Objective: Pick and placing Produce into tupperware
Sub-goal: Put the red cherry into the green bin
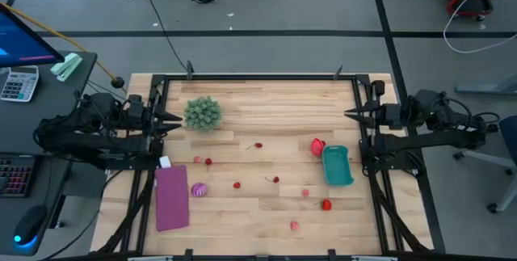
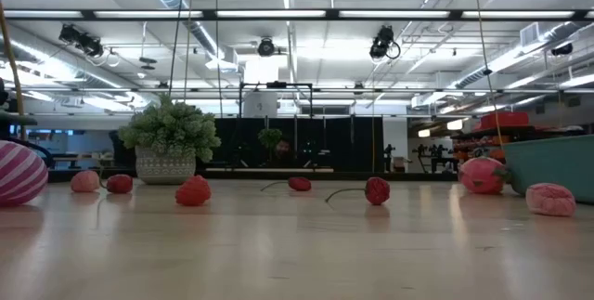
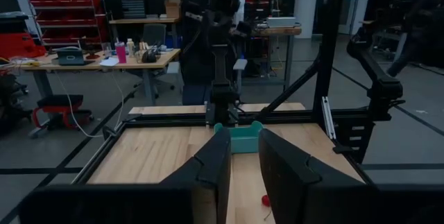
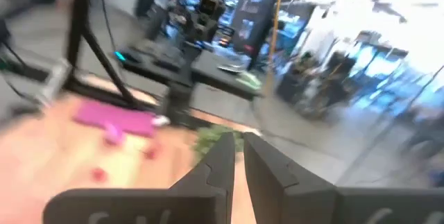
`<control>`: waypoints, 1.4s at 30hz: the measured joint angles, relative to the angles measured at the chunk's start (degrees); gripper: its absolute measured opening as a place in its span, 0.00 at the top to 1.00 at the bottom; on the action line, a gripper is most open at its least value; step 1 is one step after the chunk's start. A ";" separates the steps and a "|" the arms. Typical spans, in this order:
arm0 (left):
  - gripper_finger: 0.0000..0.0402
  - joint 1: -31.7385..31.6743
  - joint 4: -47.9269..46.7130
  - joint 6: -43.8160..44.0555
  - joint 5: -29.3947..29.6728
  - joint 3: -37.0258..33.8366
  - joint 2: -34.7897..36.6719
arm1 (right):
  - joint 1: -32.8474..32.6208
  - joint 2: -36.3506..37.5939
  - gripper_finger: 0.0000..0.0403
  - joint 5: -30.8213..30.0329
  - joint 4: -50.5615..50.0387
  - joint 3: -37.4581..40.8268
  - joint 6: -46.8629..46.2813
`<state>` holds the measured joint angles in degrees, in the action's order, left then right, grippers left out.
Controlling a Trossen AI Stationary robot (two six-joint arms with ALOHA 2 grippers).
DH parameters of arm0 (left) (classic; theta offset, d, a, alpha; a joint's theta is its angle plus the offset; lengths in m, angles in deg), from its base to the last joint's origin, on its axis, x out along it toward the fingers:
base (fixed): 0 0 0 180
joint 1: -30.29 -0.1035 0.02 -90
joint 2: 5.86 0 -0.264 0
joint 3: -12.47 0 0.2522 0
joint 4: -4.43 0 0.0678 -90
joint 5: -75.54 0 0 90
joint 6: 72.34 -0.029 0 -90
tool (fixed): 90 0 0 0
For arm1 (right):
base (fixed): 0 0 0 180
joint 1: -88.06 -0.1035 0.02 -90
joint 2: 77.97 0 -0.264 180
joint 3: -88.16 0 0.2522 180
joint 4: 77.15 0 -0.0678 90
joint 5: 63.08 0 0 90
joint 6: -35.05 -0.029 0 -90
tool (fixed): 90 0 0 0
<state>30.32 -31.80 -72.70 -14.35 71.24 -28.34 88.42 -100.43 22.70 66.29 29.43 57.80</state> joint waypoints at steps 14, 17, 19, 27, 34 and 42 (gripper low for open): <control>0.79 0.01 2.90 -0.26 0.01 0.02 -0.37 | 0.00 -1.51 0.90 0.05 2.64 -0.01 -0.02; 0.80 -0.01 2.93 -0.27 0.01 0.02 -1.21 | -0.07 -3.21 0.90 2.42 5.14 -0.11 -0.95; 0.81 -0.19 3.28 -0.28 0.03 0.02 -2.09 | -0.09 -4.52 0.90 3.66 6.16 -0.11 -1.94; 0.82 -1.21 11.06 -0.77 2.54 0.01 -6.72 | -0.13 -10.56 0.90 4.41 7.04 -0.07 -9.83; 0.76 -2.87 6.27 -4.49 11.92 9.76 -7.99 | -0.11 -17.90 0.90 -0.28 6.25 -4.64 -12.33; 0.65 -3.23 -12.60 2.70 13.46 15.28 -10.45 | -0.11 -31.61 0.90 -2.14 -17.79 -14.02 -26.81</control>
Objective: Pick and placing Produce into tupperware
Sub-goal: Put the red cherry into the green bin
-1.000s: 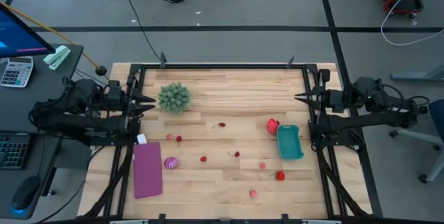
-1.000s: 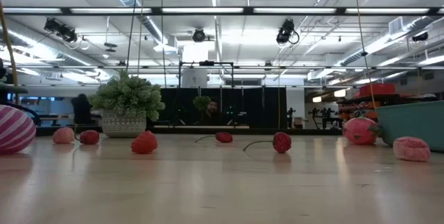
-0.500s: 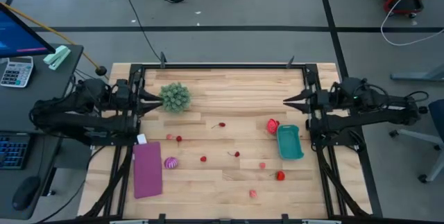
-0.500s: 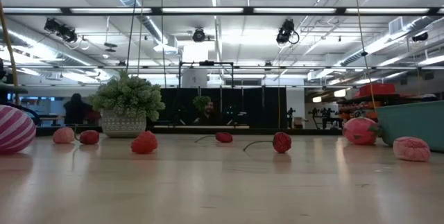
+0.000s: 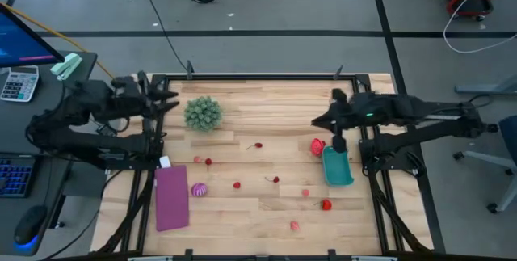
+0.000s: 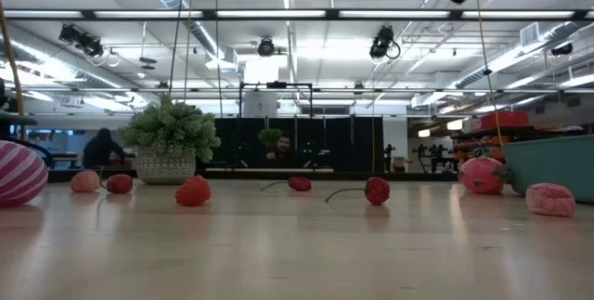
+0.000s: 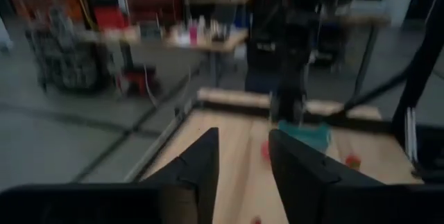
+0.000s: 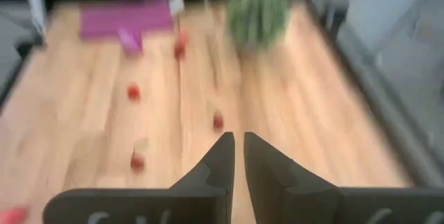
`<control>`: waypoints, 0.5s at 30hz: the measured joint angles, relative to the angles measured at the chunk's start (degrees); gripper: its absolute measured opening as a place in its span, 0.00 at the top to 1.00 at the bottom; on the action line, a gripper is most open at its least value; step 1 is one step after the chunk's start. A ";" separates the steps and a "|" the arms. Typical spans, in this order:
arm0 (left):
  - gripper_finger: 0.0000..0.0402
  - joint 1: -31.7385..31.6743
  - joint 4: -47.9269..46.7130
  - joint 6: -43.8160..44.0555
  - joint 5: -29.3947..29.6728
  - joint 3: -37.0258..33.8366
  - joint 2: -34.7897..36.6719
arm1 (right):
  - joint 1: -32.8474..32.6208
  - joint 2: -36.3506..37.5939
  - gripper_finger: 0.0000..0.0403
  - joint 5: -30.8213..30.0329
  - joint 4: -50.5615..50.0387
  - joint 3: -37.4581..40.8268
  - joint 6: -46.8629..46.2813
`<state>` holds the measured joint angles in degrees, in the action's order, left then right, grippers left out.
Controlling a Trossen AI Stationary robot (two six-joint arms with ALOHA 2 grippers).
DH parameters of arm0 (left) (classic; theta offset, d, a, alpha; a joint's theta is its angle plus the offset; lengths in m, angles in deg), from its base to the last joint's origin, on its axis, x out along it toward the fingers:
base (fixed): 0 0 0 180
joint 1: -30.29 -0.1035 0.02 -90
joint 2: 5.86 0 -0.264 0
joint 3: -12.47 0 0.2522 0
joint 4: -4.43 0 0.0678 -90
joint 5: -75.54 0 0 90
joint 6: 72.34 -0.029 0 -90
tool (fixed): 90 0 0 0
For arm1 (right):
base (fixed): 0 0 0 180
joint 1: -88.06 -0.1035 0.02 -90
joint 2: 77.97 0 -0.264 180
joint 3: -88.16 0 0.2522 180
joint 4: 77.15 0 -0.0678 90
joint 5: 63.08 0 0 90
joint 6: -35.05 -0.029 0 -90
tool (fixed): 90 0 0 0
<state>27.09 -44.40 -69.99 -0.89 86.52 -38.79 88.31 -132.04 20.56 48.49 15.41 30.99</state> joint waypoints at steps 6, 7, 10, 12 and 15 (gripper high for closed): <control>0.58 0.00 -1.31 -0.41 1.26 -3.03 -3.21 | -0.02 -7.51 0.90 -0.12 -1.93 -2.55 5.49; 0.57 0.00 -1.30 -0.46 1.26 -3.50 -3.72 | -0.02 -8.21 0.90 -0.12 -1.65 -2.76 6.10; 0.57 0.00 -1.43 -0.50 1.28 -4.51 -5.08 | -0.23 -9.61 0.90 0.31 -0.38 -2.50 6.13; 0.57 0.00 -1.51 -0.52 1.28 -4.52 -5.90 | -0.39 -11.03 0.90 0.50 0.30 -2.43 6.10; 0.58 0.00 -1.34 -0.64 1.90 -4.52 -6.10 | 0.04 -13.44 0.90 0.00 0.55 -2.39 0.90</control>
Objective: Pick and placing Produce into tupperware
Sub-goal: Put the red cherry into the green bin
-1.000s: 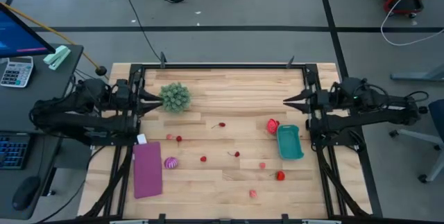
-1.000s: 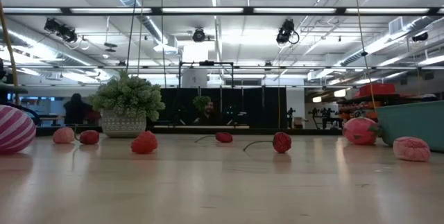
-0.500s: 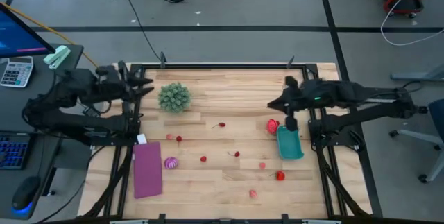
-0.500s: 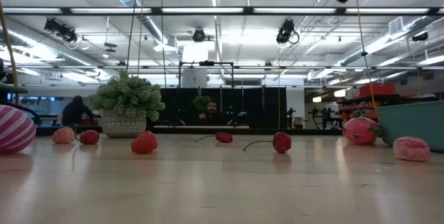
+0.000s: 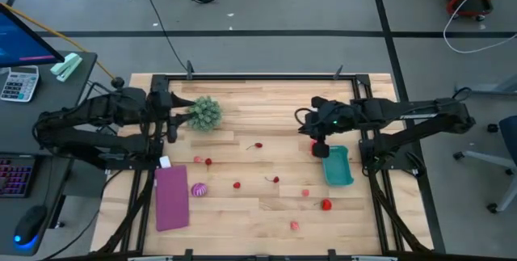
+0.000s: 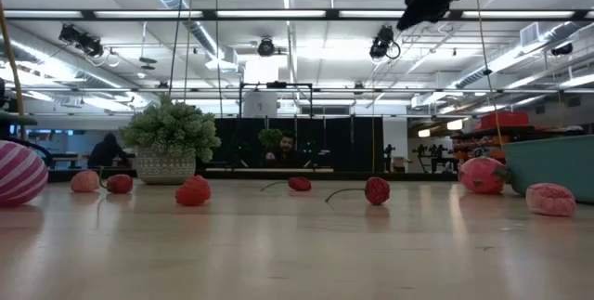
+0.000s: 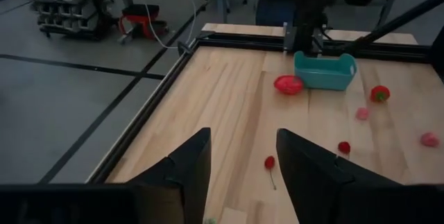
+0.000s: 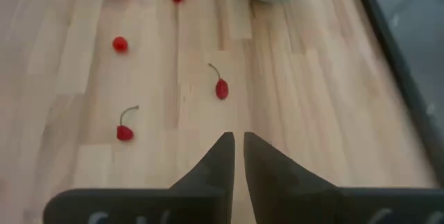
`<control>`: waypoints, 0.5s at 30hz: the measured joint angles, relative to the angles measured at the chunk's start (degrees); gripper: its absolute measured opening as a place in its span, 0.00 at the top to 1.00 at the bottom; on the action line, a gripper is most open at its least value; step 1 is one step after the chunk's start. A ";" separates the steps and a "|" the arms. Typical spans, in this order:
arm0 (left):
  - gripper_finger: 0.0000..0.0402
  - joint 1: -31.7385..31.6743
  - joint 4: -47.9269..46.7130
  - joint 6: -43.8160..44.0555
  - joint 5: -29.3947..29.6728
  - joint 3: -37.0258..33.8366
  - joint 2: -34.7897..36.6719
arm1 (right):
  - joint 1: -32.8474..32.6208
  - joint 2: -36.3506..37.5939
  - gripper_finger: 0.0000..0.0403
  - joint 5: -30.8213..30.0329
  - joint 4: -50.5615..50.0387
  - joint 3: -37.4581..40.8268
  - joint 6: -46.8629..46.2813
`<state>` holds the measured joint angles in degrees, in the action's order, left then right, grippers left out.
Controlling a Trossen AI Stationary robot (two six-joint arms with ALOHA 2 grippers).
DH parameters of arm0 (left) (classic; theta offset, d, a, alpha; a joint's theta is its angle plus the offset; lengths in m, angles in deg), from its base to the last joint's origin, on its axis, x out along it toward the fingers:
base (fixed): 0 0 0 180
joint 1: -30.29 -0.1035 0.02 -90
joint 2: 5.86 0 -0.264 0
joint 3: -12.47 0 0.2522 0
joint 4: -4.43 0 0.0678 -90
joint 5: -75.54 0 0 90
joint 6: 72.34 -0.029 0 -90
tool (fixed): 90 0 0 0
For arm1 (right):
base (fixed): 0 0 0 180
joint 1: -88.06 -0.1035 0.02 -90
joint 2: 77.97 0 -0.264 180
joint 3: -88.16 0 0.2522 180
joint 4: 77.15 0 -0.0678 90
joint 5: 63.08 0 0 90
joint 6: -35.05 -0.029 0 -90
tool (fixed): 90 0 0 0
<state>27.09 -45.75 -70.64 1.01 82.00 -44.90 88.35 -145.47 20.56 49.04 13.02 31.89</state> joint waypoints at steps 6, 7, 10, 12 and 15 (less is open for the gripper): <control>0.61 0.00 0.07 0.00 0.87 0.00 0.43 | 2.96 -3.72 0.86 -3.29 -0.19 0.07 -7.70; 0.62 0.00 0.05 -0.01 0.89 0.00 0.55 | 3.47 -3.92 0.85 -4.20 -0.16 0.07 -8.34; 0.63 0.00 0.15 0.27 0.88 0.00 0.57 | 5.32 -4.20 0.83 -7.08 -0.18 0.07 -11.67; 0.64 0.00 0.12 0.24 0.89 0.00 0.53 | 6.84 -4.18 0.82 -8.55 -0.28 0.07 -13.07; 0.66 0.00 0.11 0.19 0.87 0.00 0.53 | 9.21 -4.18 0.80 -8.67 -1.09 0.07 -13.18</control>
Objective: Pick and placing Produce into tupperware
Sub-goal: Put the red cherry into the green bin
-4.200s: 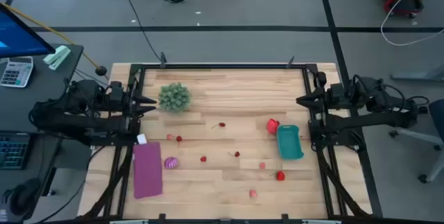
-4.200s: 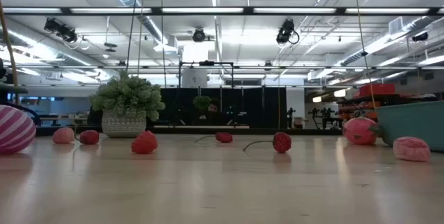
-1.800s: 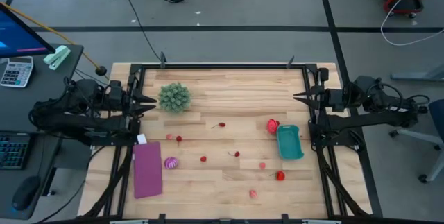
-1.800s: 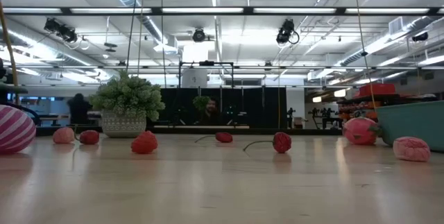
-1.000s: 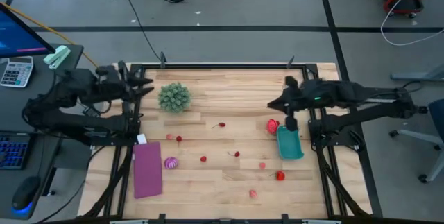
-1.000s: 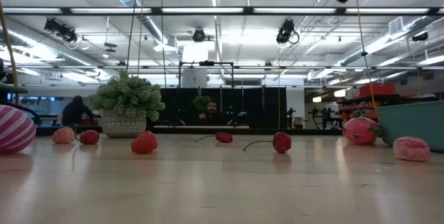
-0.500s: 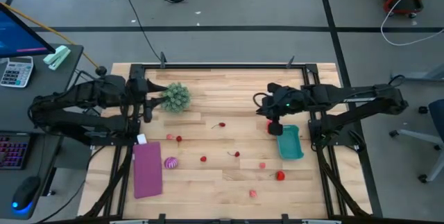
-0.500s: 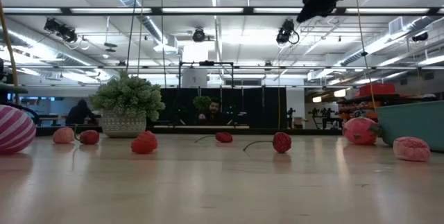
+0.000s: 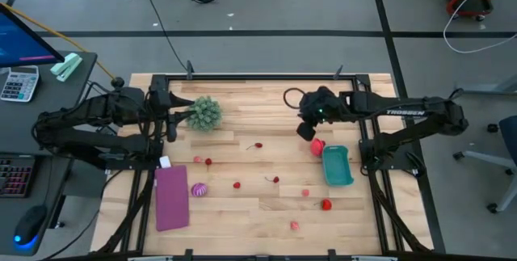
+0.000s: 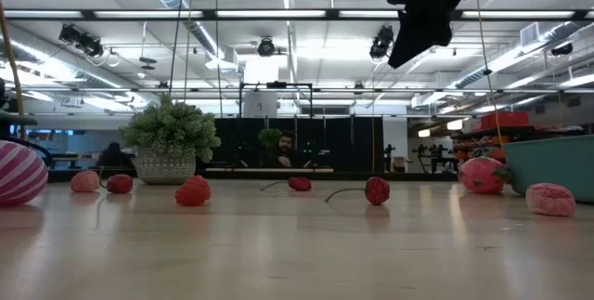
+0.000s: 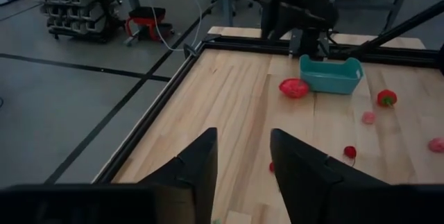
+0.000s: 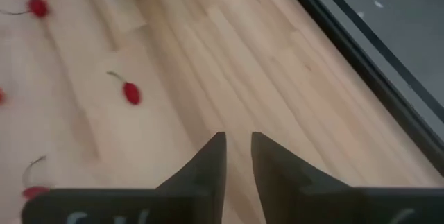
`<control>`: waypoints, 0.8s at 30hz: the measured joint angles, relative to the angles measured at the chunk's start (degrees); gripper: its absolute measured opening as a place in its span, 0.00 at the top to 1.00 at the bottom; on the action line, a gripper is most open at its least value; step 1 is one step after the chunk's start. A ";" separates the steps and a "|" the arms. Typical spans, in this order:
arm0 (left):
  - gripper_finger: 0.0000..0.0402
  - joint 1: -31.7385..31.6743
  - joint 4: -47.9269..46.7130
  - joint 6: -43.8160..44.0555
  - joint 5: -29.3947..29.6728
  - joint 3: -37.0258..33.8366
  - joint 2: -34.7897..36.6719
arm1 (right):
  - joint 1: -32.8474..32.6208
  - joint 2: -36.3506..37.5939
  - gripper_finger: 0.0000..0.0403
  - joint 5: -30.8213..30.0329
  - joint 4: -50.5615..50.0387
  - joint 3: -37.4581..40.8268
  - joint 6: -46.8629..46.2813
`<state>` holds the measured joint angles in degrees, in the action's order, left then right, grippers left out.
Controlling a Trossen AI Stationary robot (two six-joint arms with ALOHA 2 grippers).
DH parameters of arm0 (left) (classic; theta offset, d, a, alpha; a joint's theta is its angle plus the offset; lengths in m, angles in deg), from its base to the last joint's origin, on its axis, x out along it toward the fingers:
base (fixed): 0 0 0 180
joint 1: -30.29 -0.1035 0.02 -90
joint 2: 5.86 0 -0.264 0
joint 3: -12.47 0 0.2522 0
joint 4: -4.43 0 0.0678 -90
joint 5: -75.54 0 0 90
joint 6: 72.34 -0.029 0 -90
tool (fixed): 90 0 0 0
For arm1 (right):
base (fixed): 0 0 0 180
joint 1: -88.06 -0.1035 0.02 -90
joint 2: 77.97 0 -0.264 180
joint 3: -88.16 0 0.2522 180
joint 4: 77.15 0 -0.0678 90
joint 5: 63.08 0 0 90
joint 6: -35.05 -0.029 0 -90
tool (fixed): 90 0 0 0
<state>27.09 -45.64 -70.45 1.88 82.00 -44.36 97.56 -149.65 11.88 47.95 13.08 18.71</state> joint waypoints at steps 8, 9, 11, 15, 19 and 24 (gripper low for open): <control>0.68 0.00 0.00 -0.19 0.00 0.00 0.01 | 6.21 -4.23 0.67 10.50 1.36 0.00 5.88; 0.68 0.00 0.00 -0.17 0.00 0.00 0.02 | 6.81 -5.39 0.65 14.12 1.98 0.00 5.98; 0.67 0.00 -0.03 -0.17 0.00 0.00 0.00 | 7.30 -7.99 0.61 21.02 4.39 0.02 9.12; 0.67 0.00 -0.61 -0.16 -0.01 0.00 0.01 | 5.93 -12.78 0.51 28.90 14.93 0.04 18.38; 0.68 0.00 -1.14 -0.15 0.00 0.00 0.01 | 3.36 -17.37 0.42 28.15 23.93 0.04 26.96; 0.70 0.00 -3.08 0.01 -0.02 0.00 -0.08 | -0.62 -25.04 0.37 26.36 33.61 0.04 28.02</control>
<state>27.09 -48.72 -70.45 1.85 82.00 -44.44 96.94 -174.69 38.24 81.56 13.13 46.73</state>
